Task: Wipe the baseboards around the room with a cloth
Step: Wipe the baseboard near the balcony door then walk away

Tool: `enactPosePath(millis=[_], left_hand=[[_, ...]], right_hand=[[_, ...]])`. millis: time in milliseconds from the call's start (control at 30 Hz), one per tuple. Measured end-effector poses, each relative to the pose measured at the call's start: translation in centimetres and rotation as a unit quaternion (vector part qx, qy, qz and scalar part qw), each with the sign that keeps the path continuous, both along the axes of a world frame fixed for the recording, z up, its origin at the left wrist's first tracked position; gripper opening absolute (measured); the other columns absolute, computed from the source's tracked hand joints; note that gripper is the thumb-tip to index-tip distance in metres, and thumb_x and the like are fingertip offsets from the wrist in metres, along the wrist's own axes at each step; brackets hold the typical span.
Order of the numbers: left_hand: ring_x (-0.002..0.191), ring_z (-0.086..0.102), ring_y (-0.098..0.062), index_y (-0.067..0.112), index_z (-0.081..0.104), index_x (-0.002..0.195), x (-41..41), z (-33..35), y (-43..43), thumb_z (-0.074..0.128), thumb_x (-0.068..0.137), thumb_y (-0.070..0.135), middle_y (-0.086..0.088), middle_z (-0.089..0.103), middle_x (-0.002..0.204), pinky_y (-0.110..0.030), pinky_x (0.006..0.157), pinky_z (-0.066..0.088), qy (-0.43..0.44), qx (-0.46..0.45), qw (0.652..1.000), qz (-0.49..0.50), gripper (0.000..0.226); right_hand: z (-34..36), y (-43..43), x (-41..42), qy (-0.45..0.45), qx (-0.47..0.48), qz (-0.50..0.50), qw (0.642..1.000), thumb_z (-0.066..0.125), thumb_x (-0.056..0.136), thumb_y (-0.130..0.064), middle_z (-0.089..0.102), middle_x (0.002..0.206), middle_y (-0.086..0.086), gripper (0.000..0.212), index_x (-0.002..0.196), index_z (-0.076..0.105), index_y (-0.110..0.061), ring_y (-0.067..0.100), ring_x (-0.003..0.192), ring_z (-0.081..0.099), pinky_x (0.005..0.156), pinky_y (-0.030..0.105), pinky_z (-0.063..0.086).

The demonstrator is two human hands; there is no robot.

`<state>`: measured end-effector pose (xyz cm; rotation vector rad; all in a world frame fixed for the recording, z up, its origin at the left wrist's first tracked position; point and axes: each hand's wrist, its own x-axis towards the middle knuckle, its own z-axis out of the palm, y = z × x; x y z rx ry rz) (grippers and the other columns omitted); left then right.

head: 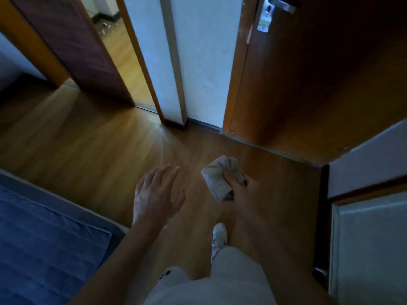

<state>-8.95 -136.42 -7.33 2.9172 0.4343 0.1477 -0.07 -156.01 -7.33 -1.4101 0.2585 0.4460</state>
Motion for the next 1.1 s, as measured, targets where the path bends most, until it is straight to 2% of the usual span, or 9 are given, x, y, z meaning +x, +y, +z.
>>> enactPosePath(millis=[167,233,400,567,667,800,900,967,1100], left_hand=[[0.126,0.05,-0.025,0.027,0.051,0.143,6.4,1.3,1.5,0.064,0.087,0.047,-0.001,0.05,0.144,-0.05,0.094,0.049,0.012,-0.007,0.998,0.068,0.062],[0.123,0.051,-0.026,0.027,0.05,0.144,7.8,1.6,2.4,0.064,0.087,0.047,-0.001,0.049,0.145,-0.049,0.092,0.05,0.016,-0.012,0.995,0.094,0.062],[0.116,0.055,-0.031,0.025,0.056,0.14,8.9,1.7,5.3,0.071,0.086,0.04,-0.002,0.054,0.142,-0.05,0.093,0.046,-0.005,-0.032,0.985,0.171,0.058],[0.123,0.053,-0.029,0.023,0.06,0.137,9.1,0.8,9.8,0.049,0.09,0.048,-0.003,0.056,0.14,-0.05,0.103,0.044,-0.023,-0.038,0.973,0.225,0.055],[0.126,0.051,-0.028,0.024,0.06,0.136,9.4,0.1,14.3,0.046,0.089,0.05,-0.001,0.056,0.139,-0.051,0.105,0.042,-0.036,-0.046,0.964,0.26,0.056],[0.133,0.045,-0.025,0.026,0.054,0.141,10.3,-1.3,21.8,0.056,0.092,0.046,-0.001,0.051,0.144,-0.051,0.11,0.039,-0.037,-0.033,0.958,0.283,0.053],[0.134,0.044,-0.025,0.026,0.054,0.142,11.3,-1.6,27.8,0.046,0.091,0.052,-0.001,0.051,0.144,-0.052,0.11,0.039,-0.023,-0.038,0.954,0.298,0.057],[0.136,0.043,-0.025,0.027,0.052,0.143,11.7,-1.5,32.0,0.049,0.093,0.051,-0.001,0.049,0.146,-0.053,0.111,0.038,-0.016,-0.038,0.95,0.309,0.056],[0.137,0.042,-0.024,0.027,0.051,0.144,12.3,-1.4,39.6,0.052,0.094,0.049,-0.002,0.049,0.147,-0.052,0.112,0.037,-0.017,-0.032,0.947,0.319,0.054]], right_hand=[[0.2,2.8,8.8,0.002,-0.013,0.069,0.998,0.078,0.078,-0.048,0.076,0.094,-0.007,0.021,0.093,0.075,-0.033,0.012,0.087,0.074,0.074,0.039,0.061],[0.1,4.4,11.2,0.014,0.005,0.08,0.997,0.081,0.076,-0.042,0.076,0.091,-0.009,0.013,0.087,0.076,-0.037,0.012,0.084,0.074,0.068,0.034,0.06],[-0.5,9.9,14.9,0.051,0.023,0.137,0.989,0.084,0.076,-0.029,0.076,0.094,0.001,0.029,0.101,0.074,-0.019,0.021,0.087,0.074,0.066,0.037,0.06],[-1.1,16.6,16.3,0.043,0.041,0.213,0.975,0.082,0.079,-0.026,0.077,0.092,0.003,0.01,0.088,0.079,-0.031,0.022,0.086,0.074,0.064,0.036,0.059],[-1.4,21.2,17.1,0.049,0.037,0.238,0.969,0.083,0.078,-0.027,0.077,0.093,0.005,0.012,0.089,0.079,-0.028,0.025,0.087,0.074,0.066,0.038,0.06],[-1.9,29.0,18.8,0.057,0.032,0.255,0.965,0.082,0.079,-0.023,0.077,0.093,0.008,0.011,0.089,0.079,-0.024,0.027,0.086,0.074,0.065,0.037,0.059],[-2.0,35.6,20.1,0.067,0.019,0.269,0.961,0.08,0.081,-0.021,0.077,0.092,0.007,0.008,0.087,0.078,-0.025,0.027,0.085,0.074,0.065,0.038,0.059],[-1.6,39.9,21.0,0.069,0.014,0.283,0.957,0.08,0.081,-0.022,0.077,0.091,0.006,0.007,0.087,0.079,-0.027,0.025,0.085,0.075,0.065,0.039,0.059],[-1.2,47.9,22.4,0.065,0.005,0.287,0.956,0.079,0.081,-0.025,0.077,0.091,0.005,0.02,0.1,0.075,-0.019,0.022,0.084,0.075,0.065,0.038,0.059]])
